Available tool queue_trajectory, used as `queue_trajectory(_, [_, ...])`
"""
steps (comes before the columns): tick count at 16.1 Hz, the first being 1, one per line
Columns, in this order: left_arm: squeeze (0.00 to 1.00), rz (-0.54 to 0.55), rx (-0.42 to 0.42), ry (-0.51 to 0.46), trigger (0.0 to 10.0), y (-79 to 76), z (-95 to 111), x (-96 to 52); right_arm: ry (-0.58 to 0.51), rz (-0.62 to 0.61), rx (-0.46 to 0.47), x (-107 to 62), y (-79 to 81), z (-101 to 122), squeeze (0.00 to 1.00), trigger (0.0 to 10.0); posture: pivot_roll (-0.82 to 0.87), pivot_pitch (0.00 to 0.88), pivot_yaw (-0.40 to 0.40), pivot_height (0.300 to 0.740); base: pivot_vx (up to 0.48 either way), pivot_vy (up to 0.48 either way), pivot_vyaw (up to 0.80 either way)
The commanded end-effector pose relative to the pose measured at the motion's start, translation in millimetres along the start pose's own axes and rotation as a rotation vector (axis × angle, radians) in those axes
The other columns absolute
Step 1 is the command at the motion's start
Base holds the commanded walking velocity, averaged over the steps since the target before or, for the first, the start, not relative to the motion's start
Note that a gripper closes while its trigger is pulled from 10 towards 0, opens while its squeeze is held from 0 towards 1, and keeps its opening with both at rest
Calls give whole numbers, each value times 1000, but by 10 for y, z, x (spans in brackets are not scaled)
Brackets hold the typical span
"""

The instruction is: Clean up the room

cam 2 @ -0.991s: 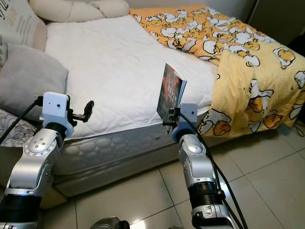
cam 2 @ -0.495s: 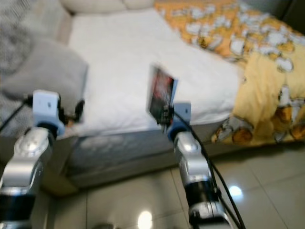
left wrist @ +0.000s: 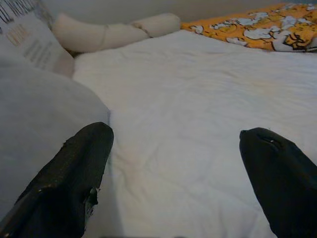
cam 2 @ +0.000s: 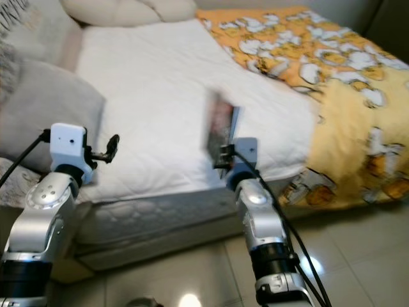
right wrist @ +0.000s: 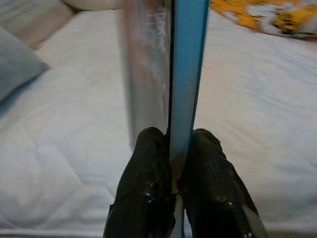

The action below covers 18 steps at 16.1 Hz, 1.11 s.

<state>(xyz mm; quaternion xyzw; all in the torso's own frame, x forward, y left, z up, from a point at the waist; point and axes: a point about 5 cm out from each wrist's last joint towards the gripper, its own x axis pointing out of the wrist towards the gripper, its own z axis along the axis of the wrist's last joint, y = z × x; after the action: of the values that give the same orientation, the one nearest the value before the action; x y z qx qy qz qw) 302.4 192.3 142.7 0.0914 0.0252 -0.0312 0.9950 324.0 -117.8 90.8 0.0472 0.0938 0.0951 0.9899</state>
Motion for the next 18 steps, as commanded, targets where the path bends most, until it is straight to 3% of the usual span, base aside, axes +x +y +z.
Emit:
queue_trajectory(1, [259,-8,2,-4,10000,-33,9,2,-53,-35,-13,-3,-110,120,0,10000,87,0,4,740,394,0,712])
queue_trajectory(9, [251,-42,-12,-2,10000,-84,-11,-13,-51,-48,-18,-8,-129,106,0,10000,85,0,3,740,395,0,642])
queue_trajectory(18, [251,-101,-40,8,10000,-174,-53,-25,-55,-30,-11,1,-101,123,0,10000,85,0,-3,740,397,0,0])
